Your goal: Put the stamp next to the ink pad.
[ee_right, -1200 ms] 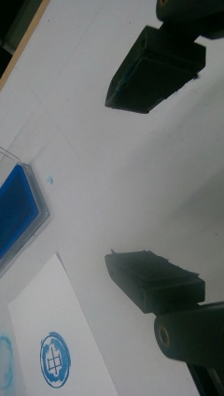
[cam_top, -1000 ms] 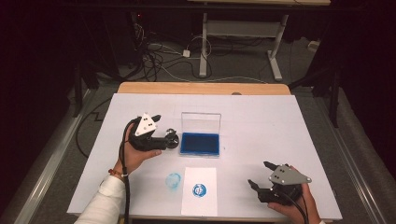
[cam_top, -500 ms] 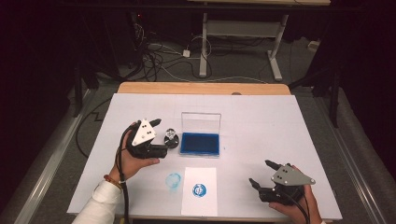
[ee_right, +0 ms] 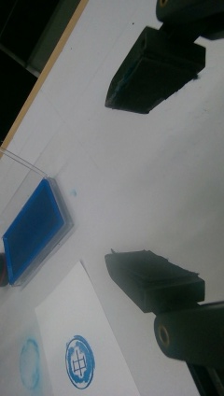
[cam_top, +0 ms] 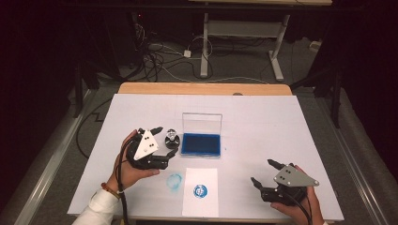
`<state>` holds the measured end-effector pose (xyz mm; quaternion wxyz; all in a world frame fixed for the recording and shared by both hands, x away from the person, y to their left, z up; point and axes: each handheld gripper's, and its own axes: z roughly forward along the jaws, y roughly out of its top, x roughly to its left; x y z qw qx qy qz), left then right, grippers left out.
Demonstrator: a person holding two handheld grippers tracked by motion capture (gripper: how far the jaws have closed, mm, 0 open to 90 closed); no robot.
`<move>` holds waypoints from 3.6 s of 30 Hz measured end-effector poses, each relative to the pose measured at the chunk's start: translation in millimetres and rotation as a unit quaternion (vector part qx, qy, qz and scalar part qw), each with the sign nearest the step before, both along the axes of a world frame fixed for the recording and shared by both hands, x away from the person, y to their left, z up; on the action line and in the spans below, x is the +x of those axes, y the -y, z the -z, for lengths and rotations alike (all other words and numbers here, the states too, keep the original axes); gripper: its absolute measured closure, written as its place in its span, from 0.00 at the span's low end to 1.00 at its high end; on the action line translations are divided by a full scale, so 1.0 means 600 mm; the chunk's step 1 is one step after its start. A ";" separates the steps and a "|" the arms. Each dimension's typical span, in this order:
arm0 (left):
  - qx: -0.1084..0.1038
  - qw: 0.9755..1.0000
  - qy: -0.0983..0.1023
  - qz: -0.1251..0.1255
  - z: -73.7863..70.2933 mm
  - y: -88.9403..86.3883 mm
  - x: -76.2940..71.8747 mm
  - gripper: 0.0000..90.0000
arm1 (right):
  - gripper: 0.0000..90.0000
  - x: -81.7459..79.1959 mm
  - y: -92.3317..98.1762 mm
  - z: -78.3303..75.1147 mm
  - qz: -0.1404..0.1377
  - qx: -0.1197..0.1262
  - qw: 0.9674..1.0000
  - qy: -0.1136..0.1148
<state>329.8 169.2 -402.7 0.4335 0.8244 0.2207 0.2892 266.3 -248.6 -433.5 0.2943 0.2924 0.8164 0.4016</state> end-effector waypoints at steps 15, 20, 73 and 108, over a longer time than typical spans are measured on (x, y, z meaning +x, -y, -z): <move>0.018 1.000 0.014 0.002 0.012 -0.007 -0.026 0.19 | 0.24 -0.005 -0.003 -0.002 -0.001 -0.001 1.000 0.008; 0.016 1.000 0.018 0.000 0.015 -0.016 -0.035 0.19 | 0.25 -0.006 -0.002 -0.003 -0.002 -0.001 1.000 0.010; 0.066 0.994 -0.051 -0.064 0.121 -0.101 -0.093 0.19 | 0.20 0.002 0.031 0.001 0.079 -0.002 0.995 0.058; 0.043 0.996 -0.048 -0.064 0.116 -0.100 -0.090 0.19 | 0.21 -0.007 0.048 0.004 0.107 0.005 0.992 0.068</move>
